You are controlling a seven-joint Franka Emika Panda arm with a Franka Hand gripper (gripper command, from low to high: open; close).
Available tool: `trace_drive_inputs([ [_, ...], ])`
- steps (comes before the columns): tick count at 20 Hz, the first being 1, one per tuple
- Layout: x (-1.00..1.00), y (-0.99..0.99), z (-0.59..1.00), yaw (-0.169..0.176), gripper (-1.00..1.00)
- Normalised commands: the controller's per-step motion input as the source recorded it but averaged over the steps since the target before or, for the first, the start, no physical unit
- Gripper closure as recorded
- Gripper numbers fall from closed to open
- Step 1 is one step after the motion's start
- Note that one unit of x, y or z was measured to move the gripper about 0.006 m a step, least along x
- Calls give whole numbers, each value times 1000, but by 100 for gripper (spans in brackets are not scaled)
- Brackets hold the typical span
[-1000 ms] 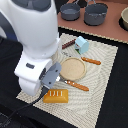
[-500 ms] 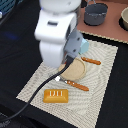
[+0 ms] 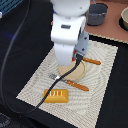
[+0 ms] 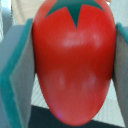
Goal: Interact with the objects in diverse but meaningful ways.
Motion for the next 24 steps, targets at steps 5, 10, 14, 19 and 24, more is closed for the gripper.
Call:
trace_drive_inputs([
  [5, 453, 120, -334, 8, 100],
  [10, 485, 166, -159, 0, 100],
  [14, 381, 214, 397, 3, -100],
  [19, 78, 114, 551, 8, -100],
  [24, -34, -303, 668, 0, -100],
])
